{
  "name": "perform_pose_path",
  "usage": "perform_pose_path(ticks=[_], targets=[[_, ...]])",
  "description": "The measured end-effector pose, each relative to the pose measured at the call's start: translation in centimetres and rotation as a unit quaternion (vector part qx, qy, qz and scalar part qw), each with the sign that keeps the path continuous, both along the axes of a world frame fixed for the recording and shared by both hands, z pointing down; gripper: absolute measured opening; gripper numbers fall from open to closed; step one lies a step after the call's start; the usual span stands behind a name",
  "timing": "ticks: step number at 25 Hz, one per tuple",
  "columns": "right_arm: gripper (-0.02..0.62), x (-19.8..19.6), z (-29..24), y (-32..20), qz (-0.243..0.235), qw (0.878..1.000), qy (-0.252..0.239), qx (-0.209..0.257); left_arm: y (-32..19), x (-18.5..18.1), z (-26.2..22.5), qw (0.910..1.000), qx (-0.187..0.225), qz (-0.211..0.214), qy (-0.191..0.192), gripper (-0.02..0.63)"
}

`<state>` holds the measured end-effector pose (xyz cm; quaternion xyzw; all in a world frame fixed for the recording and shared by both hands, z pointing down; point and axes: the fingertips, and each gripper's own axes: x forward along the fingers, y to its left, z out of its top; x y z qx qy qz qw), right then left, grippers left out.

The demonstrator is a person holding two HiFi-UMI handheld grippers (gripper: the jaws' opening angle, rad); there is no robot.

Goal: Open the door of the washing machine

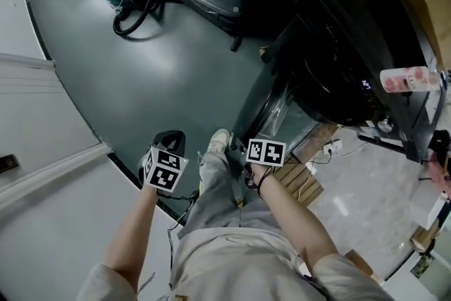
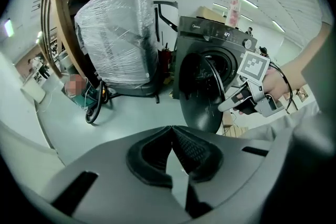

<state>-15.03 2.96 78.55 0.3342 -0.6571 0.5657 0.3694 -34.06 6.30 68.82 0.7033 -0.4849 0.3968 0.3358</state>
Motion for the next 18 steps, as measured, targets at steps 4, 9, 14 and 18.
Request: perform_pose_path(ticks=[4, 9, 14, 18], targets=[[0.137, -3.2, 0.2, -0.8, 0.029, 0.999, -0.011, -0.017, 0.7, -2.4, -0.2, 0.9994, 0.002, -0.034, -0.002, 0.02], [0.137, -6.5, 0.7, -1.5, 0.051, 0.998, -0.01, -0.027, 2.0, -4.7, -0.6, 0.9977, 0.008, -0.068, -0.004, 0.02], [0.147, -9.7, 1.0, -2.4, 0.064, 0.997, -0.036, -0.031, 3.1, -6.7, -1.6, 0.9943, 0.012, -0.106, 0.01, 0.02], [0.13, -11.3, 0.8, -2.4, -0.02, 0.999, -0.034, -0.017, 3.0, -7.5, -3.3, 0.9935, 0.023, -0.111, 0.008, 0.02]])
